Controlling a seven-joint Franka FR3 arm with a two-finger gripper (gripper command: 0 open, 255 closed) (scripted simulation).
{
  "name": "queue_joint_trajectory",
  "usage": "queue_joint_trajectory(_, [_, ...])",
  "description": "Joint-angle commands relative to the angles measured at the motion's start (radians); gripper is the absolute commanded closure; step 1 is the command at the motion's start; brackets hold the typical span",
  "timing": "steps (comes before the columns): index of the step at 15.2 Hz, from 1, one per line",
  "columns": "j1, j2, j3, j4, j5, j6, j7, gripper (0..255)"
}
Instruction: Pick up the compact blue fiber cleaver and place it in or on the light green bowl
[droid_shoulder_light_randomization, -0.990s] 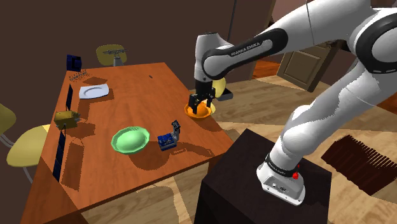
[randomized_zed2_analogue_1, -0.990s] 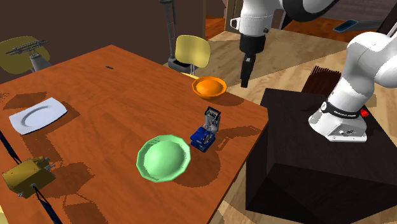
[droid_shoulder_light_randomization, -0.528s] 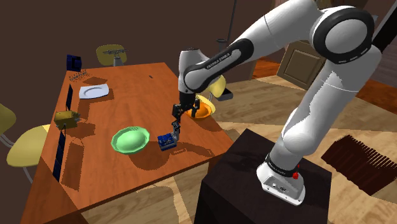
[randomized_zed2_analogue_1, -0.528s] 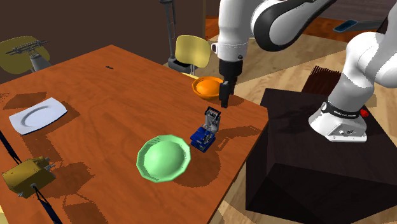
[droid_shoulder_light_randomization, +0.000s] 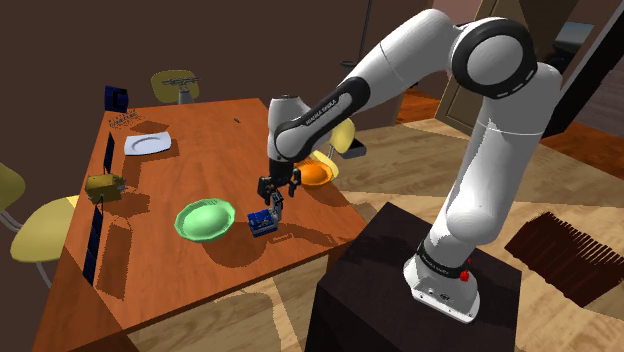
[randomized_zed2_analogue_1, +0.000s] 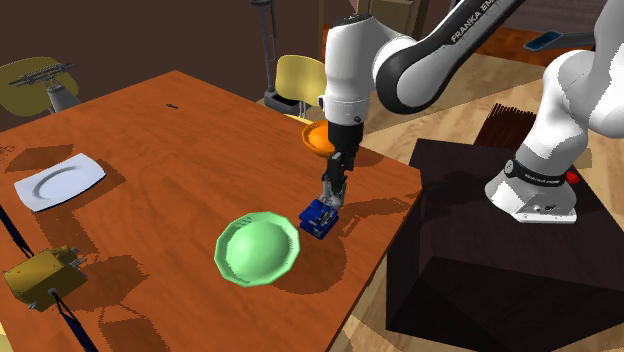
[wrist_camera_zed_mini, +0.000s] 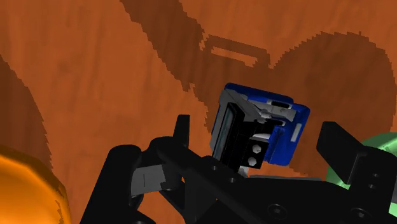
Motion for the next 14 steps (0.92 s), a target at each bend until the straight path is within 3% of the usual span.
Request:
queue_joint_trajectory(1, [0.001, 0.023, 0.000, -0.003, -0.003, 0.026, 0.000, 0])
queue_joint_trajectory(11, [0.005, 0.050, 0.000, -0.009, -0.006, 0.059, 0.003, 0])
queue_joint_trajectory(12, [0.005, 0.050, 0.000, -0.009, -0.006, 0.059, 0.003, 255])
queue_joint_trajectory(14, [0.005, 0.050, 0.000, -0.009, -0.006, 0.059, 0.003, 255])
